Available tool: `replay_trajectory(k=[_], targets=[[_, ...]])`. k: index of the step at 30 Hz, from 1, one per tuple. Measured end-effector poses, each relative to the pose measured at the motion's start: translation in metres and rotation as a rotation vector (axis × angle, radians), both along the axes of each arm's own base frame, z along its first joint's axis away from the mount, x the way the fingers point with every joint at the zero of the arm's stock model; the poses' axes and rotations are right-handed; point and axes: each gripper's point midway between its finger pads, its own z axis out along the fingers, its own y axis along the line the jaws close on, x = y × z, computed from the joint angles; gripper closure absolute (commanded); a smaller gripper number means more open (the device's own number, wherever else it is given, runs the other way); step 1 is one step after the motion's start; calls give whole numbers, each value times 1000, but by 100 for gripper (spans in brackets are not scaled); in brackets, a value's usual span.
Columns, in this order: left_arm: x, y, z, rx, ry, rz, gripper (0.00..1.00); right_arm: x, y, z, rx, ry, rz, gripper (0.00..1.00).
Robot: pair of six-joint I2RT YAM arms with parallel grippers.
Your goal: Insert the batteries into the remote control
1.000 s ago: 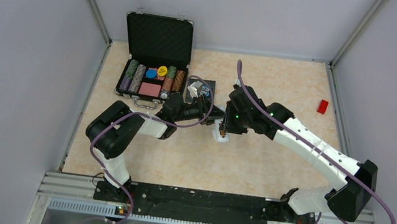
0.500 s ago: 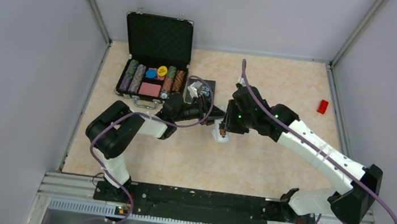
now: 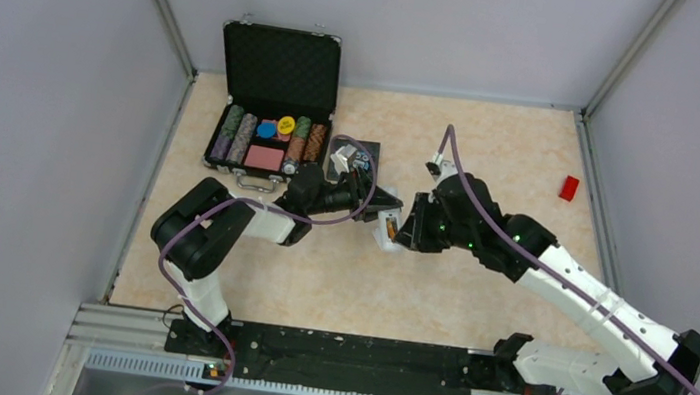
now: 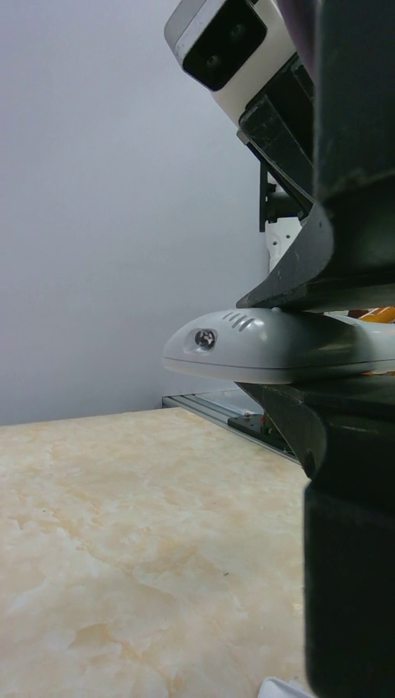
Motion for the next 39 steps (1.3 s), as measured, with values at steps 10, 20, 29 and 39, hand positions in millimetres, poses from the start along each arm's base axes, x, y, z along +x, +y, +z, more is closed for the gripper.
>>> replay_trajectory(k=[10, 20, 29, 39], targets=[[0, 0, 1, 1, 9, 0, 100, 2, 8, -18, -21, 35, 20, 93], [1, 1, 3, 1, 8, 7, 100, 10, 15, -24, -24, 37, 5, 99], [1, 0, 2, 3, 2, 11, 100, 16, 23, -27, -4, 55, -17, 100], [-2, -1, 6, 6, -25, 4, 100, 27, 24, -24, 53, 82, -62, 99]])
